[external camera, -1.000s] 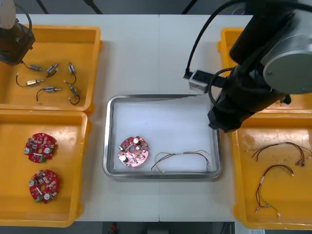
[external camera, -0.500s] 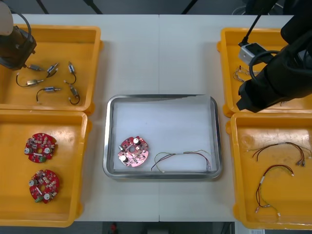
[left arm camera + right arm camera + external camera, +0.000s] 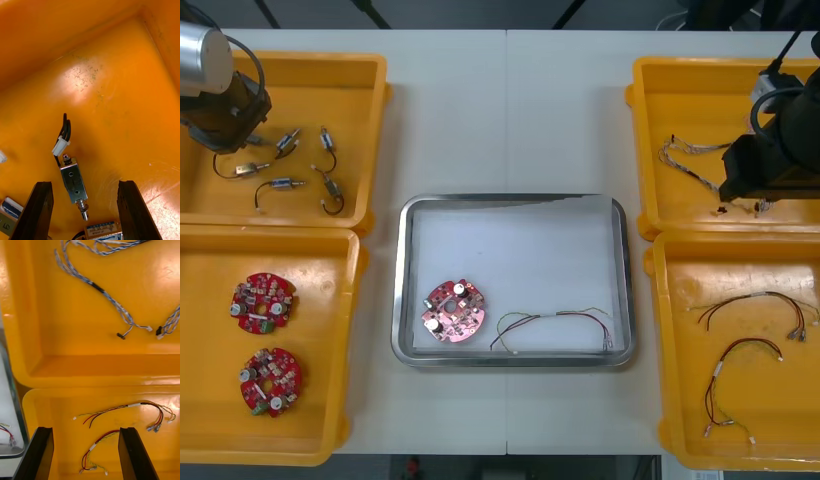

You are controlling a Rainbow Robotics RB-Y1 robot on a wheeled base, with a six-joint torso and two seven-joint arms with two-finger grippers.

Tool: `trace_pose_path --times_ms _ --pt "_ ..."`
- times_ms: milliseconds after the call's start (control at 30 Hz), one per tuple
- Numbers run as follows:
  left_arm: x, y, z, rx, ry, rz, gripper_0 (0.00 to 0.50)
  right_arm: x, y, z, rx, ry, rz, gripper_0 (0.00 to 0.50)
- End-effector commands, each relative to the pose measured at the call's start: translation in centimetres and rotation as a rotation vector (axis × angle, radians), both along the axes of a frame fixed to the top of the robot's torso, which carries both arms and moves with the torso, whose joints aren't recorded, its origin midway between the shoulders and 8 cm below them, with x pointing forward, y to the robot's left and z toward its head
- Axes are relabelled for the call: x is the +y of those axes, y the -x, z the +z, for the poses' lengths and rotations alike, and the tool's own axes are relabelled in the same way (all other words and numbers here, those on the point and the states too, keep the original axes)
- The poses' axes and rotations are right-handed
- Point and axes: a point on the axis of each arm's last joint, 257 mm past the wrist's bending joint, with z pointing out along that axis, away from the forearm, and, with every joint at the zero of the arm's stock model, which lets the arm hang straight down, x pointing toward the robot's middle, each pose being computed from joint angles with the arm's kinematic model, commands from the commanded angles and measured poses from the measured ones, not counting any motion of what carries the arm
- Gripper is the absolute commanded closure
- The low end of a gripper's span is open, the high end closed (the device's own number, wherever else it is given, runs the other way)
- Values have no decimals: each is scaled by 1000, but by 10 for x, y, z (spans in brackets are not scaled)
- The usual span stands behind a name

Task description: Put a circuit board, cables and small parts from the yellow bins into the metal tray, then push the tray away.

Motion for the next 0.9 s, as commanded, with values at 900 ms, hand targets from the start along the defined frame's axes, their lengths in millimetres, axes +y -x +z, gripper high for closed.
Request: trace_pose_path --times_ms 900 --pt "8 3 -1 32 -77 -79 0 -130 -77 18 -72 -126 -468 0"
